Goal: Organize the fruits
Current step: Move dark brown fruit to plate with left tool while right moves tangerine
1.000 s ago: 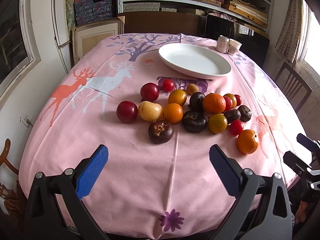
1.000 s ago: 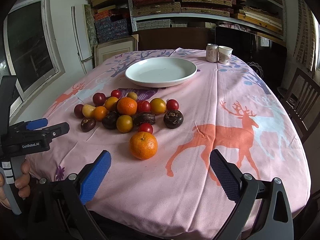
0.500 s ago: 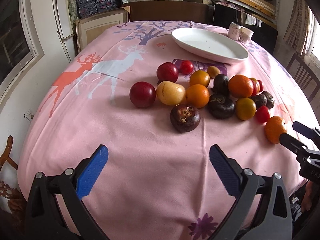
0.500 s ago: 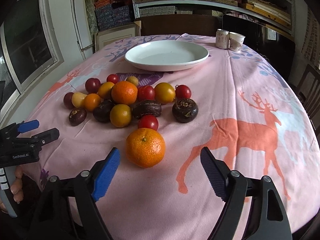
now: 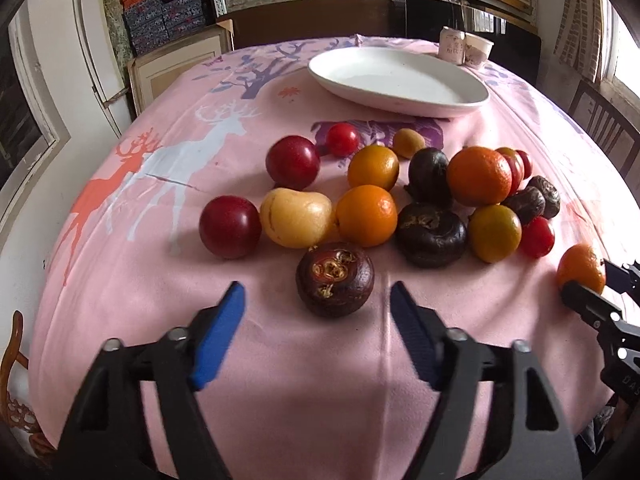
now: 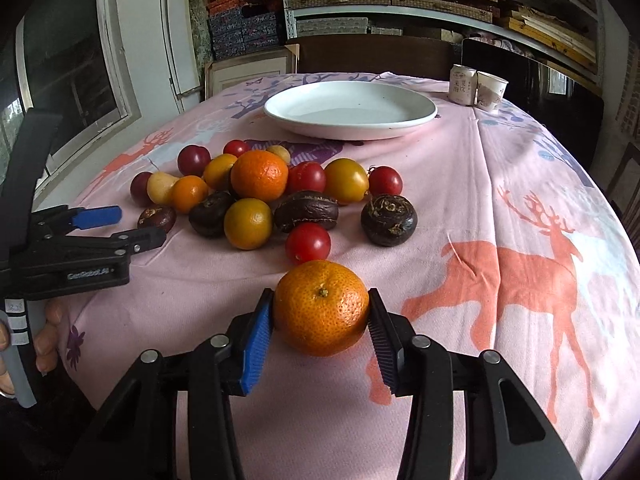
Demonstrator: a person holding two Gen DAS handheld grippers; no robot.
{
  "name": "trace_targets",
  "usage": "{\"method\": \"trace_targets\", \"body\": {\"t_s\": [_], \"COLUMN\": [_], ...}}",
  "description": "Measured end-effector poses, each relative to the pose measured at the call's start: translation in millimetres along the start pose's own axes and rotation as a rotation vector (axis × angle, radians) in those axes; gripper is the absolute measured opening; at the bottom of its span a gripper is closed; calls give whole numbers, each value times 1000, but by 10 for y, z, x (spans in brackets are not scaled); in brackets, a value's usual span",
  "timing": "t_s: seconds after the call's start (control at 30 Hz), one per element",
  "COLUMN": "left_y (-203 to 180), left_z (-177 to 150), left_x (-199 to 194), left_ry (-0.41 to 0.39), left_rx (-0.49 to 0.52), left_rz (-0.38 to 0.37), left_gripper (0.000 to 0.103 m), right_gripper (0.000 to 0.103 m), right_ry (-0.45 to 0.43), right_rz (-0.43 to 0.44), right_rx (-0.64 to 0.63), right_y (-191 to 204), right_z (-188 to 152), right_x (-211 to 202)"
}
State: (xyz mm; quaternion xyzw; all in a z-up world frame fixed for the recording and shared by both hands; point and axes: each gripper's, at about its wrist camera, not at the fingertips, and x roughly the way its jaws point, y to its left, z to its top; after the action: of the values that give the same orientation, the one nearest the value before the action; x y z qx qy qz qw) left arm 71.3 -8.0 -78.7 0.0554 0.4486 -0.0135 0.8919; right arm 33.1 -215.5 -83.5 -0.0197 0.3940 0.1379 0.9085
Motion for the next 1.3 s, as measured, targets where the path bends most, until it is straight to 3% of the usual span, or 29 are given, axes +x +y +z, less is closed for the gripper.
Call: {"method": "trace_targets", "body": {"t_s": [0.1,0.2,0.47,0.63,0.77,0.97,1.17,1.3], "left_y": [-20,-55,-92,-114,-173,-333,-512,-523], "left_z": [18,15,-74,52,398,1251,1965,2118], "left_x": [45,37,-74,-271,-311,-20,654,1070], "left_ry": [-8,-25,-65,-110,-142,-157,-61,21], "left_rx": [2,9,25,29,51,83,81,45], "left_rz": [-18,-30,-59,-85,-112,-142,-160,-190], "left_gripper": [53,40,39,39,39,40,40,40], "right_gripper": [47,47,47,46,46,47,47,47], "right_ry": [-3,-4,-5,-36,-81,-121,-61,-10], "right_rz": [16,30,79,131,125,88,94,81], "right_rx": [15,21,56,97,105,132,174,179], "right_y": [-59,-101,-203,-340,-454,-685,-899,-908], "right_z": [-19,-26,-26,151,493,1253,1907,2064], "right_x": [-27,-33,-56,-138,-157,66,661,1026]}}
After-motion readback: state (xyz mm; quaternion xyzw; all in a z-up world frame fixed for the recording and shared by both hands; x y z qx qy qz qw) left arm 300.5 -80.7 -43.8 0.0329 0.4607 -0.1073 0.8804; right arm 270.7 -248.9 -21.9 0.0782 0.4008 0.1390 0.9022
